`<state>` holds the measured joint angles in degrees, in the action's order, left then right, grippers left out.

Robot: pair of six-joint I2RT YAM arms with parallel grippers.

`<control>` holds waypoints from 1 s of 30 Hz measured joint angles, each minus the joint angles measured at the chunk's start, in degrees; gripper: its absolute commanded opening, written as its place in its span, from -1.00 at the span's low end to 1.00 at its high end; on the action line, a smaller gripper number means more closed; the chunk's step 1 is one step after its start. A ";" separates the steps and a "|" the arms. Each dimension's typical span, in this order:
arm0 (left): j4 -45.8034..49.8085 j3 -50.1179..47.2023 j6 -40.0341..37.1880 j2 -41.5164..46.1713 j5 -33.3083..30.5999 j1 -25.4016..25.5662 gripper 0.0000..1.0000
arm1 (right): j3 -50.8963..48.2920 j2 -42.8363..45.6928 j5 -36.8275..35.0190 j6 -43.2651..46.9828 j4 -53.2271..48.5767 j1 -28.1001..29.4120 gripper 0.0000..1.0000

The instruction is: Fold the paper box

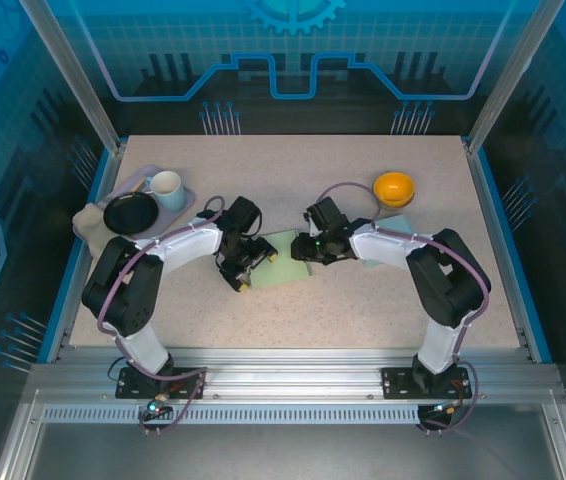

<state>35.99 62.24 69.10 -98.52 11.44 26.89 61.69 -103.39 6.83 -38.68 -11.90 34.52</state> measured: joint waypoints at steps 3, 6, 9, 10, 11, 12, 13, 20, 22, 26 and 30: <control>0.09 0.37 -0.02 -0.07 -0.02 0.00 0.79 | 0.00 0.00 0.00 -0.13 0.00 0.00 -0.30; 0.15 1.27 0.00 -0.11 -0.02 0.02 0.79 | -0.15 0.00 0.00 -0.17 0.15 0.00 -0.30; 0.13 1.75 0.09 -0.13 0.00 0.09 0.78 | -0.39 0.11 -0.02 -0.35 0.50 0.00 -0.30; 0.13 1.81 0.24 -0.17 0.00 0.13 0.78 | -0.55 0.22 -0.02 -0.35 0.66 0.00 -0.30; 0.15 1.92 0.37 -0.31 0.00 0.17 0.77 | -0.59 0.24 -0.04 -0.37 0.72 0.00 -0.30; 0.15 2.08 0.50 -0.50 0.00 0.22 0.75 | -0.61 0.26 -0.09 -0.37 0.83 0.00 -0.31; 0.17 2.27 0.59 -0.83 0.00 0.28 0.75 | -0.61 0.28 -0.24 -0.37 0.87 0.00 -0.31; 1.38 3.28 -0.04 -1.62 -1.01 0.39 0.74 | -0.63 0.33 -0.61 -0.35 0.87 0.00 -0.30; 1.66 3.30 -0.46 -1.64 -1.53 0.39 0.75 | -0.63 0.33 -0.66 -0.33 0.85 0.00 -0.29; 2.34 3.30 -1.57 -1.77 -2.45 0.37 0.74 | -0.63 0.33 -0.68 -0.15 0.83 0.00 -0.29; 2.23 3.23 -1.75 -1.84 -2.64 0.15 0.67 | -0.63 0.33 -0.70 -0.11 0.83 0.00 -0.30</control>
<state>38.22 65.47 67.35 -100.36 8.80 27.05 61.06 -103.07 6.13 -38.79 -11.07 34.52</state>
